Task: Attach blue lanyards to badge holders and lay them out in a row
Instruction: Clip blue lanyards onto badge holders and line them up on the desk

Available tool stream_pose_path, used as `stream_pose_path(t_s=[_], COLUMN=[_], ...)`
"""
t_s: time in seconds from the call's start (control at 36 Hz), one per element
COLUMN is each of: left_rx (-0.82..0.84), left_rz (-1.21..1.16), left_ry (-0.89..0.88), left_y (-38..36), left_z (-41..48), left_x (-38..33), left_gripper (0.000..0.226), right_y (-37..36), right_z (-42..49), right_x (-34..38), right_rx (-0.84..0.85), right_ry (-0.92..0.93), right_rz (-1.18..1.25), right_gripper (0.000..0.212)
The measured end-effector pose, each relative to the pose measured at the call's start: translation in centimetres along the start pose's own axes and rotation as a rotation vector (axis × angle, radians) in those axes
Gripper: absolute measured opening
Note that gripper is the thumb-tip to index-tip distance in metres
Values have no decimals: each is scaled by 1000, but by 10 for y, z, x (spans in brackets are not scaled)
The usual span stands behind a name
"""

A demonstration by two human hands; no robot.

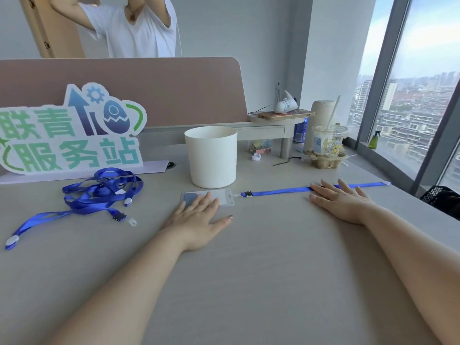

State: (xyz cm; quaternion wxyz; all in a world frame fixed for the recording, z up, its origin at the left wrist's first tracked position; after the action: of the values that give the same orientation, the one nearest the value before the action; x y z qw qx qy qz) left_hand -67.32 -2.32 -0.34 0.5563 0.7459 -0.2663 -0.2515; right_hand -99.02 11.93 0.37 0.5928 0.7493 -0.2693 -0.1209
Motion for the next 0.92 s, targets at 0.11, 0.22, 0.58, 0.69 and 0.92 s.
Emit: stream_pose_path(t_s=[0.11, 0.22, 0.58, 0.69, 0.92], left_rx=[-68, -207, -475, -499, -529], left_rz=[-2, -70, -210, -213, -194], left_ry=[-15, -47, 7, 197, 598], left_y=[1, 6, -5, -15, -35], left_z=[-5, -13, -146, -206, -315], left_x=[-1, -1, 92, 172, 321], left_gripper=[74, 70, 87, 91, 58], right_y=[1, 8, -28, -48, -84], right_z=[-2, -15, -84, -109, -146], right_x=[0, 3, 169, 243, 419], right_rx=[-36, -222, -285, -237, -159], right_ry=[-9, -37, 334, 492, 820], right_rz=[-8, -32, -20, 8, -25], right_gripper=[62, 58, 59, 57, 56])
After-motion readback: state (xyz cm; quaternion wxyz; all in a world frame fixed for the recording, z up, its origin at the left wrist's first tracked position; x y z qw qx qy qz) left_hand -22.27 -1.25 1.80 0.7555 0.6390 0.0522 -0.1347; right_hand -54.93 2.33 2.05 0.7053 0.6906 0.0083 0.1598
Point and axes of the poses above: each hand's wrist, its own z-axis towards the middle knuckle, its own y-axis out of the back of the hand, x = y × z, the point moved 6 cm from there along z, towards the middle knuckle, and after that the axes turned 10 degrees about x, right-handed, at the moved point
